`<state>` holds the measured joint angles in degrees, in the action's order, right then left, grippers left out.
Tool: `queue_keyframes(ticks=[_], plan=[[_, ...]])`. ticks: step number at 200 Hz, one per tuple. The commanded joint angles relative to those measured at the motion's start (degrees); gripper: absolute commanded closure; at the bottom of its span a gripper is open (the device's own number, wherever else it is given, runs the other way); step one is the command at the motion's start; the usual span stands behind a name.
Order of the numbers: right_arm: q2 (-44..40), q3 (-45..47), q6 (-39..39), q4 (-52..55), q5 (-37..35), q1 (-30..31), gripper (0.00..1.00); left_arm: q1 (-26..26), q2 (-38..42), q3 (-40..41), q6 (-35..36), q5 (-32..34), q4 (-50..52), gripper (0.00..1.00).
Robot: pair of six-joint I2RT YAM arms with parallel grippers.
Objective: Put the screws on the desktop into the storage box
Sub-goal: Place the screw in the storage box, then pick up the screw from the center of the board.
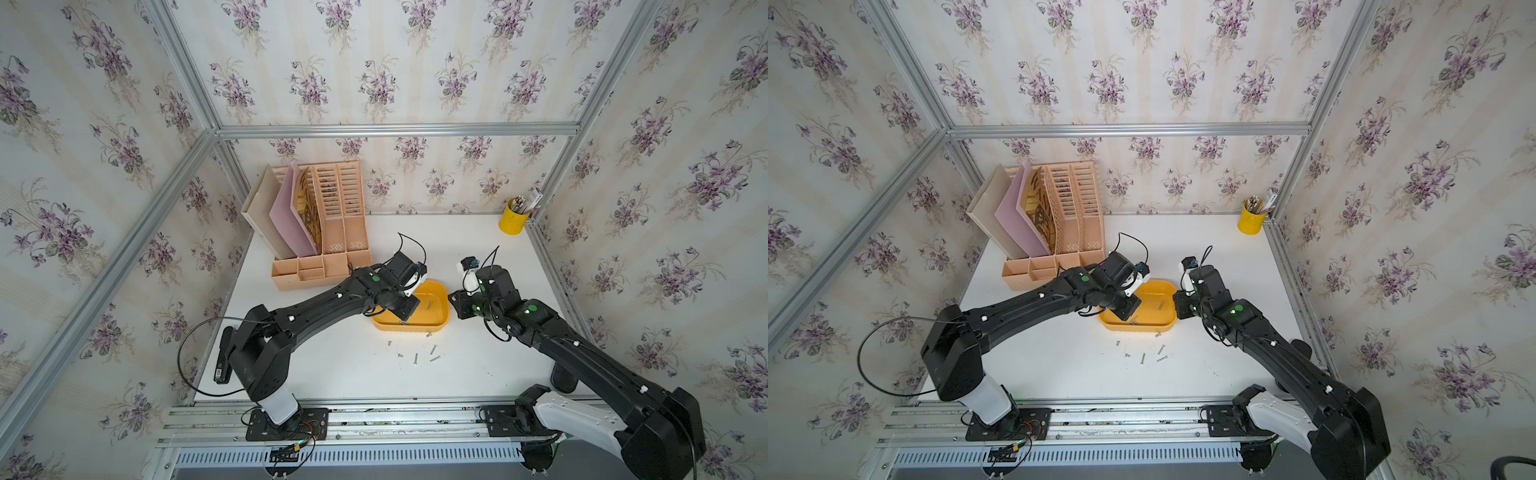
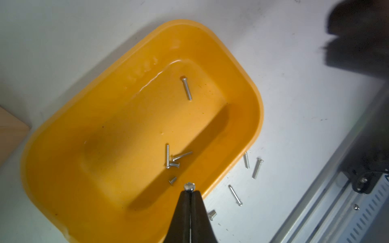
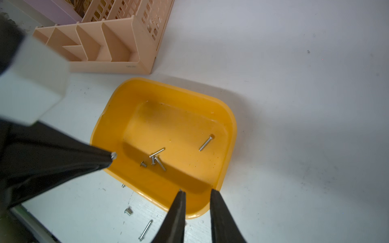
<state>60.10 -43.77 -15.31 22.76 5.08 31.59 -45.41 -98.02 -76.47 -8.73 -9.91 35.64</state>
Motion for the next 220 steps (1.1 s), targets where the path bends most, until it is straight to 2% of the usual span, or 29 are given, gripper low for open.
queue_keyframes(ticks=[1, 18, 34, 53, 86, 104, 145, 172, 220], plan=[[-2.63, 2.94, -3.61, 4.49, 6.55, 0.31, 0.73, 0.86, -3.89, -2.21, 3.57, 0.83, 2.94, 0.97], [-4.66, 5.66, -5.92, 6.3, 6.81, 4.49, 0.73, 0.93, -7.14, -3.9, 4.34, 1.34, 3.64, 0.96], [-5.53, 5.42, -9.18, 6.89, 1.13, 12.84, 0.72, 0.87, -9.13, -4.72, 4.58, 1.79, 3.49, 0.96], [-4.14, 6.93, -13.44, 3.7, 4.21, 15.92, 0.72, 0.93, -10.87, -5.45, 4.95, 2.85, 3.56, 0.93], [-0.78, 10.88, -18.43, -2.11, 0.46, 22.37, 0.73, 0.87, -12.86, -5.18, 4.68, 2.75, 3.15, 0.9], [-0.21, 12.88, -20.63, -5.9, 0.07, 24.15, 0.73, 0.92, -12.22, -3.82, 4.16, 2.92, 1.89, 0.87], [2.85, 13.21, -22.65, -10.9, -1.1, 26.56, 0.7, 0.94, -10.74, -3.17, 4.47, 2.63, 1.52, 0.73], [6.84, 12.13, -22.66, -11.88, -1.21, 27.53, 0.7, 1.2, -9.3, -3.25, 3.66, 3.58, 2.4, 0.71], [11.74, 12.46, -25.02, -14.91, -3.44, 29.12, 0.69, 4.6, 1.54, 0.06, 4.17, 4.01, 2.92, 0.67]])
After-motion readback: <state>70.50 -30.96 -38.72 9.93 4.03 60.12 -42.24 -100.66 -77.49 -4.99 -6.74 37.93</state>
